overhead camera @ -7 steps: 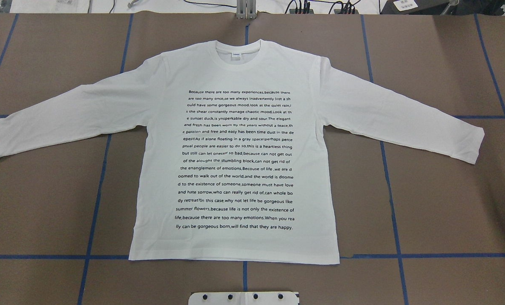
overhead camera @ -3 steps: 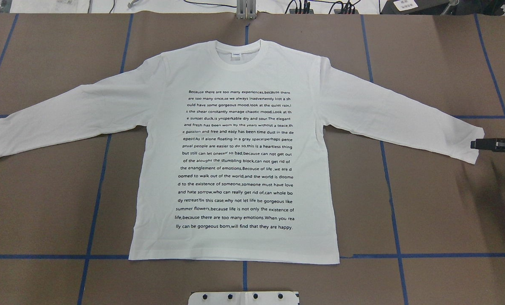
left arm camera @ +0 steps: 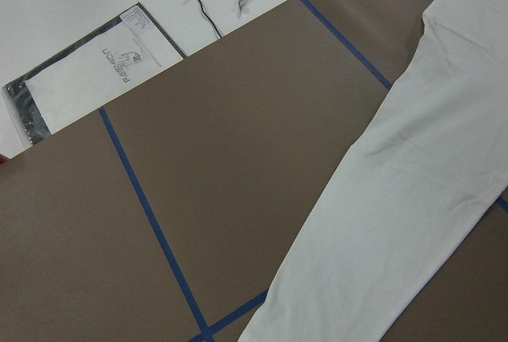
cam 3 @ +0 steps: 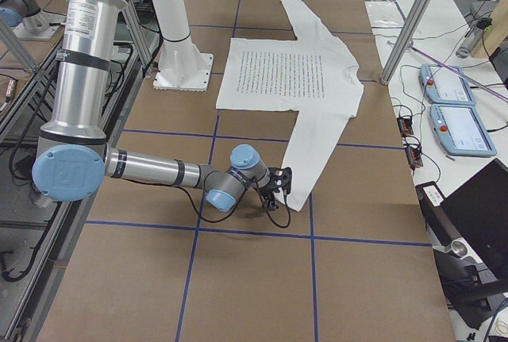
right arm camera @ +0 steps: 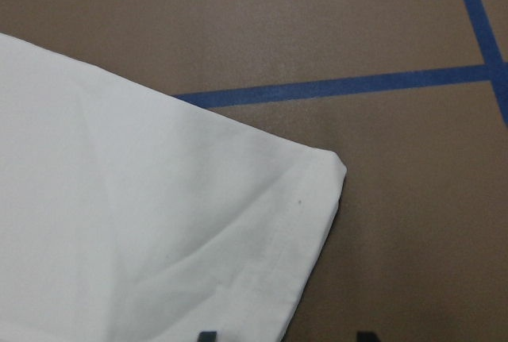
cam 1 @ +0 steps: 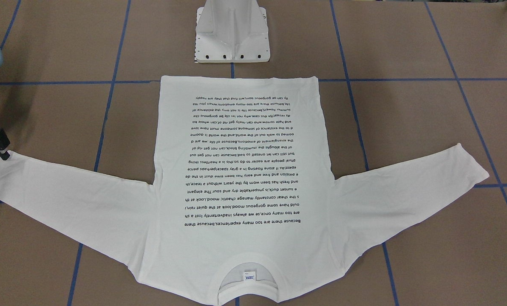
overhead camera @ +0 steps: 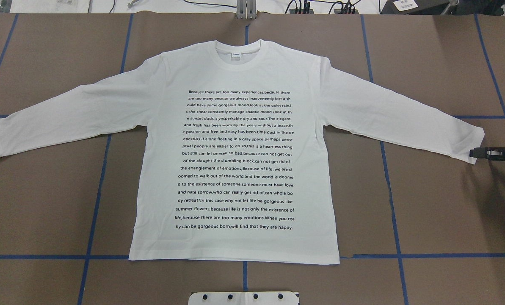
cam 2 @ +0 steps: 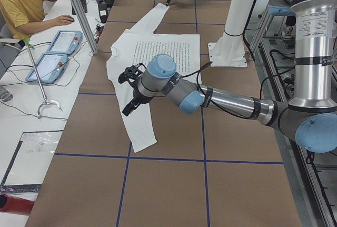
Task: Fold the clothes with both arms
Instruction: 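Lower the right gripper onto the nearby sleeve cuff and grasp it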
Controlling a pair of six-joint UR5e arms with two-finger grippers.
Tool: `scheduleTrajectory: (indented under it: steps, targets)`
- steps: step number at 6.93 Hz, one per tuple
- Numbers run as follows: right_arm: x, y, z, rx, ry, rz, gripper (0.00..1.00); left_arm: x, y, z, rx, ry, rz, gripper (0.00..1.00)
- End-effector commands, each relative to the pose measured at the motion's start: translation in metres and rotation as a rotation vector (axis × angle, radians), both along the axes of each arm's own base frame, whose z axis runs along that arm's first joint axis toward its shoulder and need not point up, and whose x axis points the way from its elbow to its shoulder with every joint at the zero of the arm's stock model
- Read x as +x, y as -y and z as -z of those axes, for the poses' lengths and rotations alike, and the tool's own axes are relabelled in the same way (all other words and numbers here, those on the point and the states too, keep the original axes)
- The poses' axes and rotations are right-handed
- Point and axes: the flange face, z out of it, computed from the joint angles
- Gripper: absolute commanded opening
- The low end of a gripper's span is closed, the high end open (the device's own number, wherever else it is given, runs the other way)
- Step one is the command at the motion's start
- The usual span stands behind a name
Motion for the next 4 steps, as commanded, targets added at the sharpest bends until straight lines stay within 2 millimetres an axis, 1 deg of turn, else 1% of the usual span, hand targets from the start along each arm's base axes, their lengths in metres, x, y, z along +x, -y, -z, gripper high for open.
scheduleTrajectory:
  steps: [1,2,3,4]
  targets:
    - [-0.004,0.001,0.002,0.001,0.004,0.004,0.32,0.0,0.0,0.0,0.002,0.0,-0.002,1.0]
    - [-0.006,0.004,0.005,0.007,0.009,0.004,0.0,0.0,0.0,-0.001,0.0,0.001,-0.003,1.0]
    - [-0.008,0.004,0.012,0.014,0.021,0.012,0.0,0.0,0.0,-0.001,0.0,0.001,-0.003,1.0]
    - [-0.009,0.007,0.026,0.028,0.032,0.013,0.0,-0.001,-0.001,-0.001,0.001,0.001,-0.002,1.0]
